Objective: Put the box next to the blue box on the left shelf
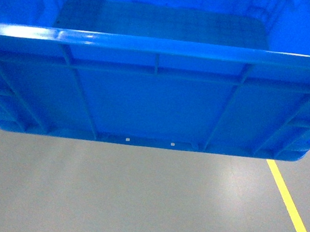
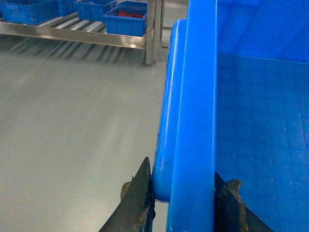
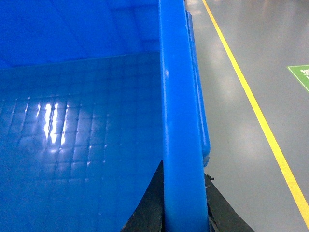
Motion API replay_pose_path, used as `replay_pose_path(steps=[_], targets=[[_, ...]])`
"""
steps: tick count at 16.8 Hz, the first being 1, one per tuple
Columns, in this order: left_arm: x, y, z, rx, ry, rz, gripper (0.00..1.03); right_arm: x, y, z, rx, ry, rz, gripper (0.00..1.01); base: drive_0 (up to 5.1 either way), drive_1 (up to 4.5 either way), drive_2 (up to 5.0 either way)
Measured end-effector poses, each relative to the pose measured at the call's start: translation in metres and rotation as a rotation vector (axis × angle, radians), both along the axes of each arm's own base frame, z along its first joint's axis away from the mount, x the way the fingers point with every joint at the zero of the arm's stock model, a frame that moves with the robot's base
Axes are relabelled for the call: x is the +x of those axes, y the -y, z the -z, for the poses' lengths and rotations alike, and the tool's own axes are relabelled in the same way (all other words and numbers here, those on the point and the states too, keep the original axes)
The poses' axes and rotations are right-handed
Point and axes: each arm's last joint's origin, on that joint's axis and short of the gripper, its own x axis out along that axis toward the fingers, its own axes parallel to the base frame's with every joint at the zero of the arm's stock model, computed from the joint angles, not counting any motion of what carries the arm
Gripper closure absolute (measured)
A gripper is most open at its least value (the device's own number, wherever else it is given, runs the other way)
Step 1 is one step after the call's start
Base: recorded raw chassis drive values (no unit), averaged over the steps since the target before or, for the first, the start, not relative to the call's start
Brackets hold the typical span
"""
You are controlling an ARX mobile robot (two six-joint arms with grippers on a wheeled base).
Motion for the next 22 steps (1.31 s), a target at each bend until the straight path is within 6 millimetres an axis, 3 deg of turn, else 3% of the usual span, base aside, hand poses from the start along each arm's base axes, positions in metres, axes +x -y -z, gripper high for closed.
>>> replay_pose_path(steps=[22], targets=[[-0.0001,0.0,0.0002,0.0,-0.001,-0.001,0.85,-0.0002,-0.0006,-0.0002,-0.001,0.002,-0.001,0.94,0.0,4.22,-4.2]])
